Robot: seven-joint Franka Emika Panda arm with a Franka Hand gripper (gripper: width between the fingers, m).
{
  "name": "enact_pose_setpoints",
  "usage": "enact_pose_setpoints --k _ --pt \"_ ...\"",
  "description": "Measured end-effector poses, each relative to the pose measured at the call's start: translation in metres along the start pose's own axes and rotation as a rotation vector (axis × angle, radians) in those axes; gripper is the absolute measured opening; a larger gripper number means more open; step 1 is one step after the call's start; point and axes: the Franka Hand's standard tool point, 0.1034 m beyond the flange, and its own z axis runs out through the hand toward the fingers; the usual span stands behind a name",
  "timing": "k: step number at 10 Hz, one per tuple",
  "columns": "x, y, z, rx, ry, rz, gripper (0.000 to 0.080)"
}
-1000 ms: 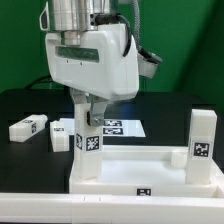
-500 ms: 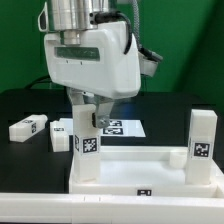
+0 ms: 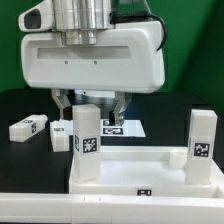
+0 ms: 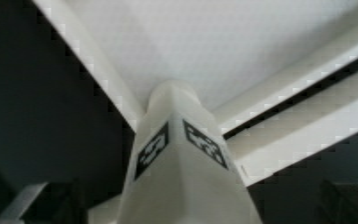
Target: Assemble desk
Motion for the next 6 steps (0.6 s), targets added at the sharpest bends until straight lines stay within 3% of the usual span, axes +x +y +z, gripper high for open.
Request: enact_pose_setpoints --k 2,3,6 --pt "-0.0003 -0.0004 0.0002 -0.008 0.001 -0.162 0.0648" --pt "-0.0007 -0.0009 0.0004 -0.025 0.002 -0.313 0.0648" --pt "-0.0009 -0.0004 0.0007 -0.033 -0.003 -0.531 0.0648"
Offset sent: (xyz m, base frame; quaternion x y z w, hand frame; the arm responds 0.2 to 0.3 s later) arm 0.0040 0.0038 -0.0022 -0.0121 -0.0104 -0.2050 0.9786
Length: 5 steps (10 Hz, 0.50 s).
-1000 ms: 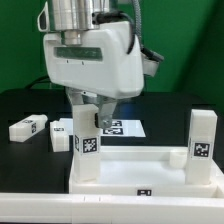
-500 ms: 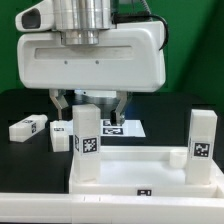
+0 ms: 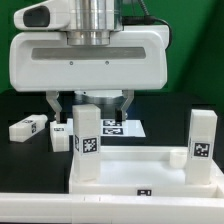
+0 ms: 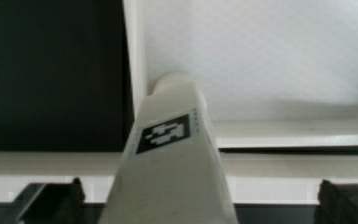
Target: Assemble desk
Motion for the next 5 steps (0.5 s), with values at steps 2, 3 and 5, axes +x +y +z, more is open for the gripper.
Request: enact_pose_setpoints --k 2,3,5 --pt "-0.0003 0.0016 -0.0001 -0.008 -0.003 -0.146 0.0648" --pt "-0.0005 0.0027 -0.0002 -0.009 -0.003 -0.182 0.0648" --pt "-0.0007 0.0040 -0.0001 -0.009 -0.004 -0.217 0.0527"
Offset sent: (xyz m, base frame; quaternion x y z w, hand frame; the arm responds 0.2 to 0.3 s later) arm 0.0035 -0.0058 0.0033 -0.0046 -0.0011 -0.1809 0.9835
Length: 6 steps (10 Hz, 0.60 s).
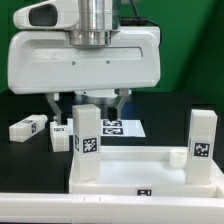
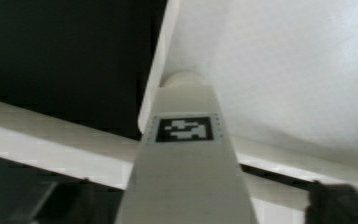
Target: Assemble desk
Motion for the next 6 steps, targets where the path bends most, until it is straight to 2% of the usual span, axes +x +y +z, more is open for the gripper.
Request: enact_pose_setpoints --k 1,2,6 --pt "-0.0001 0.0002 0.0000 0.000 0.000 0.000 0.0387" --pt "-0.0001 0.0003 0.0000 0.000 0.000 0.000 0.0287" --pt "-0.0003 0.0003 0.0002 0.002 0.001 0.086 0.0288"
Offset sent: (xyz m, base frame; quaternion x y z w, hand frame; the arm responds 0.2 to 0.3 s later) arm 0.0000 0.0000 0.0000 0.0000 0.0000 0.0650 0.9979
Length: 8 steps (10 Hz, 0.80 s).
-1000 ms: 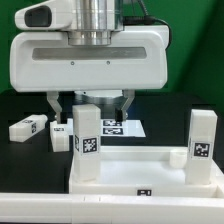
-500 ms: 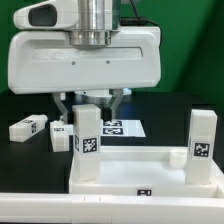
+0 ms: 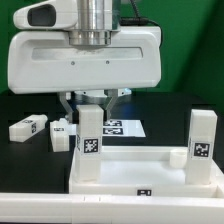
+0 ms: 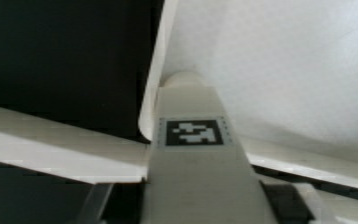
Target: Assemble desk
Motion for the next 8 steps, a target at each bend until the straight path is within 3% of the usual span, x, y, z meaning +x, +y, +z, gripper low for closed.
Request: enact_pose_setpoints --k 5,8 --pt "-0.0008 0.0008 0.0007 0.021 0.006 0.626 0.0288" --pt "-0.0009 -0.0023 0.0019 0.021 0.000 1.015 0.0289"
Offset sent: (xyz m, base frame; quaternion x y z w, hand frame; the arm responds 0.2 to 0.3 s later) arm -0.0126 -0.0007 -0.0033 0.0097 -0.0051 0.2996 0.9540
